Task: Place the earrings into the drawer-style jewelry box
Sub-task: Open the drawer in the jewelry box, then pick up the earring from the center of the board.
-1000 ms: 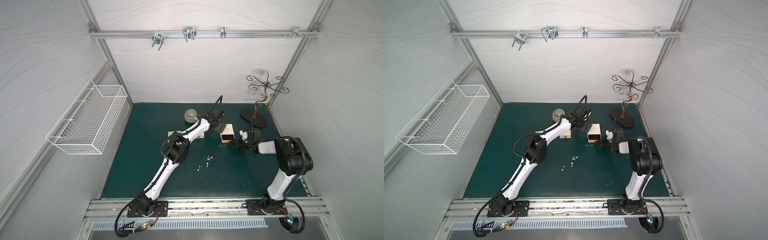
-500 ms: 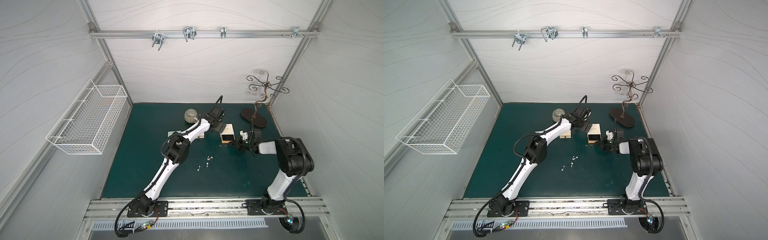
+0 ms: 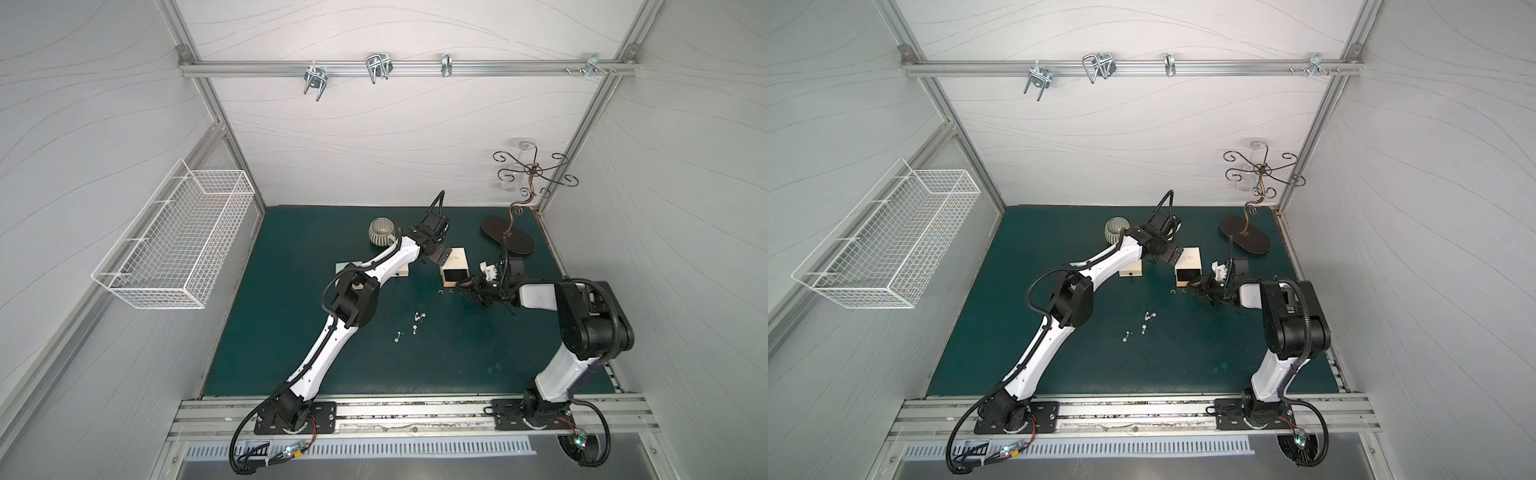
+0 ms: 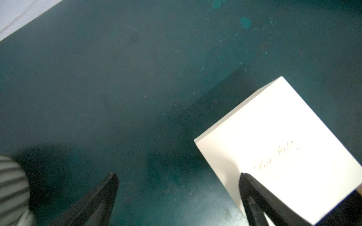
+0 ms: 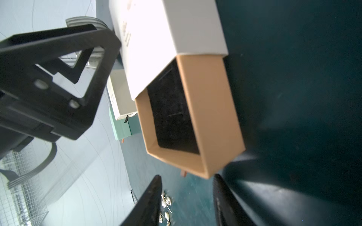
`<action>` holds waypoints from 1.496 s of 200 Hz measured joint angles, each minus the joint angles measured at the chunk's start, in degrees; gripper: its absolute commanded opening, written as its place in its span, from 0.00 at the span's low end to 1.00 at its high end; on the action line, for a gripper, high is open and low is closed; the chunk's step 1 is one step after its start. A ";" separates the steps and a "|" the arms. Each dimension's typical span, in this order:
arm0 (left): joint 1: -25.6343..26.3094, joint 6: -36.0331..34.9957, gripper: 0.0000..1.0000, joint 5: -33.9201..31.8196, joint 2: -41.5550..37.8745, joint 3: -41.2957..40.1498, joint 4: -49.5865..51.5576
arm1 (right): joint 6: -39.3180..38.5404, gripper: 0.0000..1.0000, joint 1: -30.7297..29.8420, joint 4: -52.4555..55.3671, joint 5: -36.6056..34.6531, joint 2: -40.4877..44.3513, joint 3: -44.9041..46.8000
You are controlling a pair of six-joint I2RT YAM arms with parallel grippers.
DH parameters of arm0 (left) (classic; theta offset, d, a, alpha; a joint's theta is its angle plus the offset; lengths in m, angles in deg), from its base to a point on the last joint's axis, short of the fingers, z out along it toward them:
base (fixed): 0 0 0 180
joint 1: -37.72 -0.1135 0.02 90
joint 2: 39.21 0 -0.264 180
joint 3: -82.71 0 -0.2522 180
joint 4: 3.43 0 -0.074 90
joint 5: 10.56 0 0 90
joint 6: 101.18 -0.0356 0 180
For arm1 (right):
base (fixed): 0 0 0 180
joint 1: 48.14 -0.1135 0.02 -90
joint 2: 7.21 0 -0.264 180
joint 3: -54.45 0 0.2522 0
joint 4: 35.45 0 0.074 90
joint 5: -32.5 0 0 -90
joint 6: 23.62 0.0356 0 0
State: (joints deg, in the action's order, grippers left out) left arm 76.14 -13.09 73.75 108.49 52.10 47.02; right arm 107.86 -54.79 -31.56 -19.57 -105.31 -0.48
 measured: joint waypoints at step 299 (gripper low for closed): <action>-2.54 12.63 0.99 19.74 -76.24 -86.68 -18.45 | -23.23 0.32 -19.87 32.85 -34.82 5.73 -16.37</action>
State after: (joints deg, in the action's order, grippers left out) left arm 73.60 -0.46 93.48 32.25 -34.58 28.57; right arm 84.62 -74.66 1.30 -54.39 -99.58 -16.85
